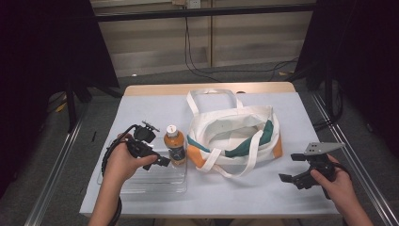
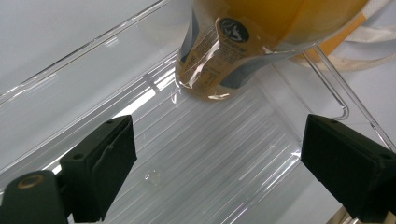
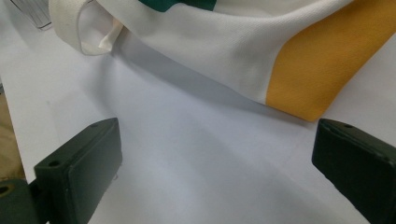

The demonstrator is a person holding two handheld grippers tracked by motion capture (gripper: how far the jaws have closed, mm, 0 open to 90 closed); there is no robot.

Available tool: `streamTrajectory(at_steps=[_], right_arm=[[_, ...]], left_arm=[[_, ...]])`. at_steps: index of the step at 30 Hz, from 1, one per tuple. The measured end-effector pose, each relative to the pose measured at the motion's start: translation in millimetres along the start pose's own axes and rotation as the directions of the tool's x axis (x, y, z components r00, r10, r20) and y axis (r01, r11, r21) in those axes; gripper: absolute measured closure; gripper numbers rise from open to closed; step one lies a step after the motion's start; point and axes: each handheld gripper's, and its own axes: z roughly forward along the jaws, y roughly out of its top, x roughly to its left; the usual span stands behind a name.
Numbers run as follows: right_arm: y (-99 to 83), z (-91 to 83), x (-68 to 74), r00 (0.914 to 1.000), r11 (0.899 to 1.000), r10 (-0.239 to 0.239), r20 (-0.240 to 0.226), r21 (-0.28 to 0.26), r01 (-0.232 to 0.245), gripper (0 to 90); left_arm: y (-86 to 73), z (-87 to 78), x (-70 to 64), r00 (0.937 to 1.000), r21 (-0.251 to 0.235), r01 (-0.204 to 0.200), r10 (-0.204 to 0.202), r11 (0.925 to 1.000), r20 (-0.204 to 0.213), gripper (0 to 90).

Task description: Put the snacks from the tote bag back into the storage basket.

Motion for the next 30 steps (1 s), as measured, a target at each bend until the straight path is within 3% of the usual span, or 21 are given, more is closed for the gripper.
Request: streamTrajectory(at_steps=[4, 5, 6, 7, 30], right_arm=[[-0.1, -0.2, -0.1, 1.0000, 1.000, 0.001, -0.001, -0.001, -0.001, 1.4], [-0.1, -0.4, -0.1, 1.0000, 1.000, 0.002, 0.001, -0.001, -0.002, 1.4], [-0.2, -0.4, -0.2, 1.0000, 1.000, 0.001, 0.001, 0.000, -0.001, 1.4], [-0.2, -0.4, -0.1, 1.0000, 1.000, 0.002, 0.001, 0.000, -0.002, 1.4], [-1.1, 1.5, -0.1, 1.0000, 1.000, 0.003, 0.002, 0.007, -0.003, 1.4]], left_arm=[[-1.7, 2.2, 0.4, 1.0000, -0.004, 0.004, -0.004, 1.0000, 0.003, 10.3], [-2.6, 3.5, -0.7, 0.9997, -0.020, 0.025, -0.025, 0.9995, 0.005, 10.3], [-2.6, 3.5, -0.7, 0.9997, -0.020, 0.025, -0.025, 0.9995, 0.005, 10.3], [-3.5, 3.4, 1.3, 1.0000, -0.005, 0.000, 0.000, 1.0000, 0.003, 10.3], [-17.4, 13.7, 4.5, 0.9999, -0.020, 0.013, -0.013, 0.9997, 0.004, 10.0]])
